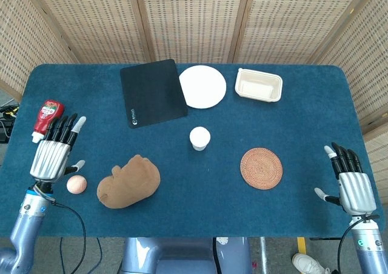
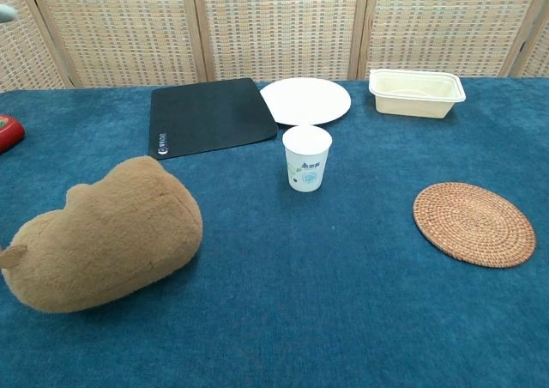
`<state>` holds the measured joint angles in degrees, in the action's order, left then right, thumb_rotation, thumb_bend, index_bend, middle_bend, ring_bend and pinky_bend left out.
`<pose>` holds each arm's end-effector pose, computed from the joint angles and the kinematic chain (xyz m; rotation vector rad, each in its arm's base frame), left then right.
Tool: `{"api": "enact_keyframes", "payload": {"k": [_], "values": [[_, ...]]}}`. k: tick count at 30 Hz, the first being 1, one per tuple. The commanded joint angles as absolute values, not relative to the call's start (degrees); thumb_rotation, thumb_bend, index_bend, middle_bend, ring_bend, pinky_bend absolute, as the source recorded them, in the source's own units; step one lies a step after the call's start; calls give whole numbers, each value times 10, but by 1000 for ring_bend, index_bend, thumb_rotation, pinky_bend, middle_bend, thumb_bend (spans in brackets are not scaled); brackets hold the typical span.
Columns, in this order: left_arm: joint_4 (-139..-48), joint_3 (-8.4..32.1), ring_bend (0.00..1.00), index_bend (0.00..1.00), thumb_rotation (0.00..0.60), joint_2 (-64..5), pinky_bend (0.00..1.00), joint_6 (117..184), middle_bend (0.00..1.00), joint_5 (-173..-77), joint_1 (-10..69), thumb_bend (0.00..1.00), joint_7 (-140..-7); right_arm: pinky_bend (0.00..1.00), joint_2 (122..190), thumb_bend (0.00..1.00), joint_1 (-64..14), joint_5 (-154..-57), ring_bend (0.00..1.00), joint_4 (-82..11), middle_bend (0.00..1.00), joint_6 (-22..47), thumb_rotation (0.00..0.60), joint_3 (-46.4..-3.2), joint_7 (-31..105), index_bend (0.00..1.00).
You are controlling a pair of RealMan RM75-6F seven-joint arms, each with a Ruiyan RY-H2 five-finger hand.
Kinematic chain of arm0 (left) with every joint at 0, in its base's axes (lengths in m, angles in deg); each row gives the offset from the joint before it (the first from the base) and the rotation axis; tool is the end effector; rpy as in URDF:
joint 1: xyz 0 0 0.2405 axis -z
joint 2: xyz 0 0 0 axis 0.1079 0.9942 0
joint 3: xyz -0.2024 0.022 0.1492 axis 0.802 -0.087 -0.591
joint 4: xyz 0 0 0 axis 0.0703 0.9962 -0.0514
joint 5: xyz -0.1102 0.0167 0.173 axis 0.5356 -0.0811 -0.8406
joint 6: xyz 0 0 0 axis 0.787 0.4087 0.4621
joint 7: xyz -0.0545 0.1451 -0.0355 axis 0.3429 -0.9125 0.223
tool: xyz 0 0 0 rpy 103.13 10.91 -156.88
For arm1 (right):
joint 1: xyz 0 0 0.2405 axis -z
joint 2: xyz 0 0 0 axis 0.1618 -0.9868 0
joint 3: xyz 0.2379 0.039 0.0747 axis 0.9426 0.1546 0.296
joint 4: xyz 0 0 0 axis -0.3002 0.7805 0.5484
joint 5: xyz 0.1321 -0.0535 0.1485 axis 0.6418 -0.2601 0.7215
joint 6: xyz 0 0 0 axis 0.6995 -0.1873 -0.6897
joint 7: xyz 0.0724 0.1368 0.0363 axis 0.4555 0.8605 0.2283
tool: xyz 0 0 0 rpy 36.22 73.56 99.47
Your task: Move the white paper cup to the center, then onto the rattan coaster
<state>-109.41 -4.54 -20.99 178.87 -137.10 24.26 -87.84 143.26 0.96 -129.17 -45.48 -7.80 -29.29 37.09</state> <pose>-0.2398 0.2831 0.1120 -1.5345 -0.6120 -0.9435 -0.3058 -0.2259 0.1444 1.3899 -0.8441 0.9834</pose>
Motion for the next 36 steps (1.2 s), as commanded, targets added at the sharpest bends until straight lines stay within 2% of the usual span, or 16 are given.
{"api": "enact_keyframes", "payload": {"k": [1, 8, 15, 20, 26, 36], "values": [[-1039, -57, 0, 0, 600, -235, 0, 1819, 0, -1390, 189, 53, -830, 0, 1435, 48, 6, -1297, 0, -459, 0, -76, 600, -294, 360, 0], [-971, -59, 0, 0, 600, -258, 0, 1834, 0, -1422, 138, 53, -793, 0, 1432, 48, -29, -1300, 0, -475, 0, -41, 600, -280, 340, 0], [-977, -40, 0, 0, 600, -256, 0, 1845, 0, -1449, 126, 54, -792, 0, 1414, 49, -115, -1308, 0, -521, 0, 40, 600, -238, 302, 4], [-974, -28, 0, 0, 600, -257, 0, 1829, 0, -1450, 122, 54, -792, 0, 1419, 47, -188, -1297, 0, -549, 0, 114, 600, -203, 273, 90], [-969, -10, 0, 0, 600, -254, 0, 1811, 0, -1449, 116, 53, -784, 0, 1457, 47, -276, -1243, 0, -538, 0, 217, 600, -173, 244, 123], [-956, 14, 0, 0, 600, -254, 0, 1780, 0, -1449, 108, 54, -772, 0, 1542, 47, -383, -1162, 0, -478, 0, 316, 600, -158, 196, 127]]}}
